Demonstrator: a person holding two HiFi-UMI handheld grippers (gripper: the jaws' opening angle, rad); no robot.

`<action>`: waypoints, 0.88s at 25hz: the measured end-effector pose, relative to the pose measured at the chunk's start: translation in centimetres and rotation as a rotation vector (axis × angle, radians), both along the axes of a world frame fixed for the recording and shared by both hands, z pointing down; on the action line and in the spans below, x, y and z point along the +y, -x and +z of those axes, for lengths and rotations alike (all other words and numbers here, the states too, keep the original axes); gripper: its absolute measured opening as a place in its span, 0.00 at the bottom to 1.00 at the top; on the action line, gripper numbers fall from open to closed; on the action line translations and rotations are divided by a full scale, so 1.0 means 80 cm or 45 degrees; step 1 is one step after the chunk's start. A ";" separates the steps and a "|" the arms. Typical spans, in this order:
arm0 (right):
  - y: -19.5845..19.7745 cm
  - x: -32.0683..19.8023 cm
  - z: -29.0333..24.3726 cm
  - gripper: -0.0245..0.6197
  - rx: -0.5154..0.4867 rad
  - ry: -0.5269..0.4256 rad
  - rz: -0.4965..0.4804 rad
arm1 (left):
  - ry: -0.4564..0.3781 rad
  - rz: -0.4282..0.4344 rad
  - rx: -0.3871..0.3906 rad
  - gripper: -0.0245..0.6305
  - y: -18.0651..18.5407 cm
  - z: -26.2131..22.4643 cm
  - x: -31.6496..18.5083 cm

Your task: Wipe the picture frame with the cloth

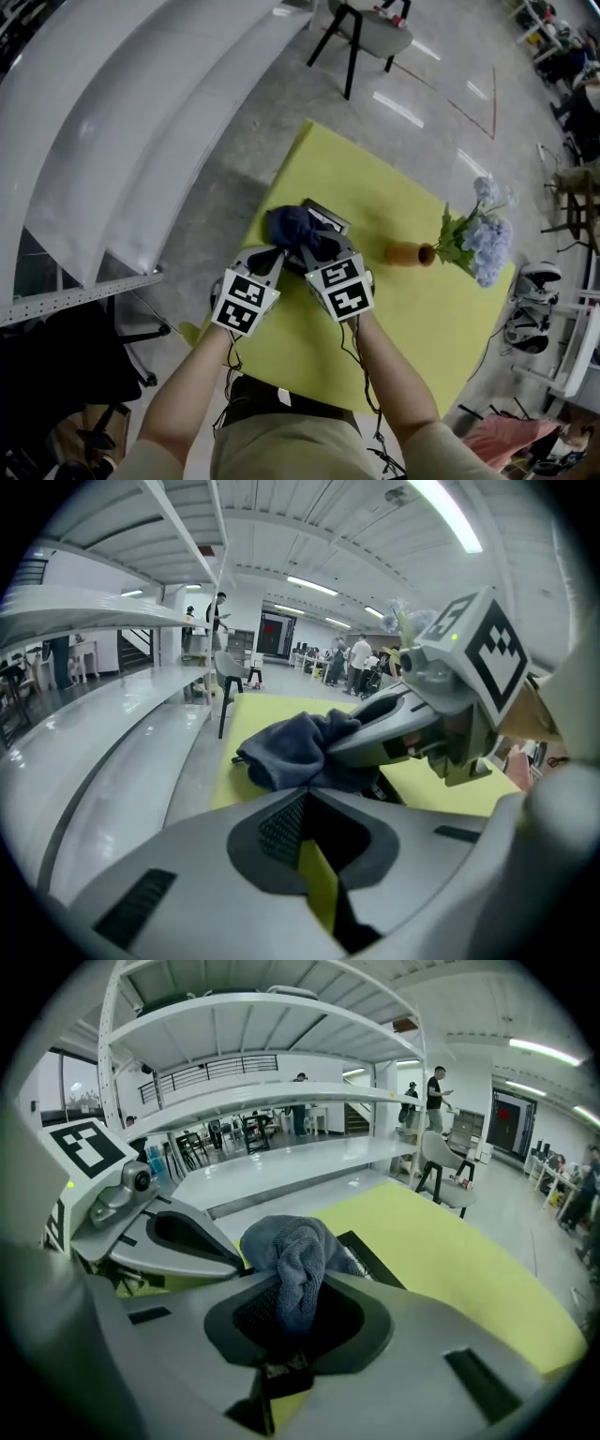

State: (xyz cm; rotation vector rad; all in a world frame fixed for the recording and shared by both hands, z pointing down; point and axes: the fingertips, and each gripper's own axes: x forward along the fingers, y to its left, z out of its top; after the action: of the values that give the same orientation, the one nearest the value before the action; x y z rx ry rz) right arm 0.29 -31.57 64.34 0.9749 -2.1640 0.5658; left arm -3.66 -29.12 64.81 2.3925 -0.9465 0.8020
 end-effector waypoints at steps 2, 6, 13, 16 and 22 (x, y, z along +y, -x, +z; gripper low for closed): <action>-0.009 0.006 0.001 0.14 0.019 0.022 -0.009 | -0.004 -0.004 0.017 0.05 0.001 -0.001 -0.001; -0.031 0.014 0.001 0.14 0.076 0.031 -0.014 | -0.012 0.008 0.018 0.05 0.001 -0.001 0.000; -0.085 0.025 -0.005 0.14 0.183 0.037 0.151 | 0.009 0.002 0.030 0.05 0.001 0.002 0.000; -0.098 0.030 -0.018 0.14 0.165 0.029 0.215 | 0.026 -0.031 0.037 0.05 0.002 0.001 -0.001; -0.064 0.031 -0.076 0.14 0.002 -0.078 0.184 | 0.081 -0.081 0.065 0.05 0.015 -0.003 0.022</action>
State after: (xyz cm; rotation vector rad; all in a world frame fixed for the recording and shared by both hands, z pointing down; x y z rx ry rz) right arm 5.43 -29.08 58.27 1.1716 -2.1319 0.5687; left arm -4.89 -27.35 64.56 2.3052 -0.9579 0.7333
